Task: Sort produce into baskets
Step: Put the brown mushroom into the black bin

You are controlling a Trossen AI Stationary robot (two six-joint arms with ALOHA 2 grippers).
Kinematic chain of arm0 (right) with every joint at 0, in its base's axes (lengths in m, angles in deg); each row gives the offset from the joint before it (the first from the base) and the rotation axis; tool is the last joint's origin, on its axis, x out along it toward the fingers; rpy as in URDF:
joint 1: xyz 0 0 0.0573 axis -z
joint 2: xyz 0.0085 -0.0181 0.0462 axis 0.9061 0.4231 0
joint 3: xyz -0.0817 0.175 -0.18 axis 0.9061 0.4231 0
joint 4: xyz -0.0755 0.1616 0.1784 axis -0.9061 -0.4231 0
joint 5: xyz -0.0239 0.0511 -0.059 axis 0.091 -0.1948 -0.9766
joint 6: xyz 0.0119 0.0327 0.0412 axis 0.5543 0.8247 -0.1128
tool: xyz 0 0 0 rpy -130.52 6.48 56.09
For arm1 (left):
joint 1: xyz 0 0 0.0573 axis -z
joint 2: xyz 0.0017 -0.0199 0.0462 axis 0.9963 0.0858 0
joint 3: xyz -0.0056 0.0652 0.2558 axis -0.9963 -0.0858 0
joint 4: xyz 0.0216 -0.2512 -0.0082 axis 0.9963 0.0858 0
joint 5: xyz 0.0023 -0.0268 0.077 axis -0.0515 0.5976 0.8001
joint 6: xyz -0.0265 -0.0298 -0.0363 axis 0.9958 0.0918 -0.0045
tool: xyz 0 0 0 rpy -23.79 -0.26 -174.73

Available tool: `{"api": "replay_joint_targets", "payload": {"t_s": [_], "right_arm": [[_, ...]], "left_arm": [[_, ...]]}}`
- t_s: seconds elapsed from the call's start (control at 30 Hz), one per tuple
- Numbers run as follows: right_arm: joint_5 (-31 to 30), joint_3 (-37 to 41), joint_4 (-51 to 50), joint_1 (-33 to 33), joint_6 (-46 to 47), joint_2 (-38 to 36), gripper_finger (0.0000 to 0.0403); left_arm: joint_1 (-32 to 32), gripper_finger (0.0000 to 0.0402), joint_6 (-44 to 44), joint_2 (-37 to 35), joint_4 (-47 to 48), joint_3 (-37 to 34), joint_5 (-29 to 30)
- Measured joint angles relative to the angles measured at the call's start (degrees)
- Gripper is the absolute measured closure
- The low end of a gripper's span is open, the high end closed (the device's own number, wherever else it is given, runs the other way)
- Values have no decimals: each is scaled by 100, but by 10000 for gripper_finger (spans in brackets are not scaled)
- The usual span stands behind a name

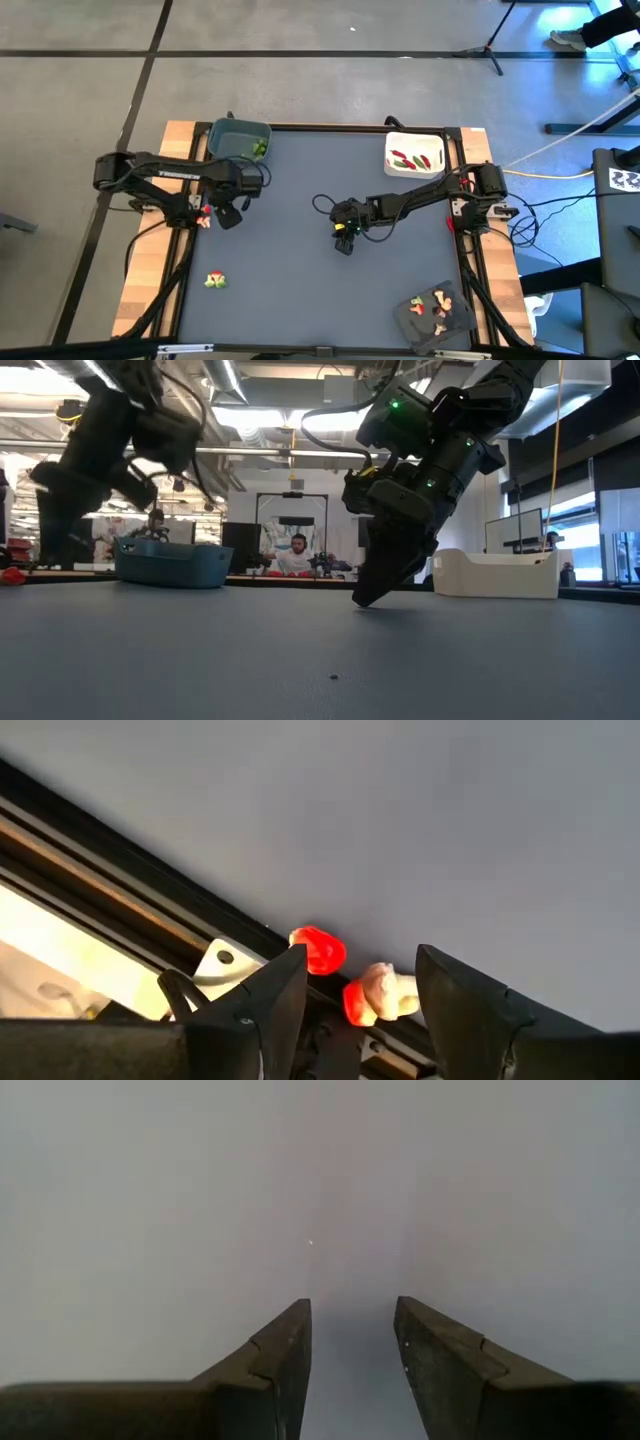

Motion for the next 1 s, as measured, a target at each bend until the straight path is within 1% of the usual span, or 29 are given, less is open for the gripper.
{"api": "replay_joint_targets", "payload": {"t_s": [0.27, 0.43, 0.57, 0.67, 0.87, 0.93, 1.0], "right_arm": [[2, 2, 4, 0, -2, 0, 251], [2, 0, 8, 0, -9, 0, 251], [0, 2, 11, 0, -16, 0, 251], [2, 0, 11, 0, -15, 0, 251], [0, 1, 9, 0, -16, 0, 251], [2, 0, 7, 0, -14, 0, 251], [2, 2, 7, 0, -15, 0, 251]], "left_arm": [[-2, 219, -72, 957, -11, 0, 0], [-2, 219, -434, 1547, -9, -76, 3], [-30, 219, -507, 1985, -16, -94, 110], [-71, 219, -511, 2268, -32, -94, 223], [-151, 220, -829, 2738, -56, -171, 162], [-149, 228, -979, 2828, -54, -187, 162], [-146, 244, -1075, 2867, -73, -205, 160]]}}
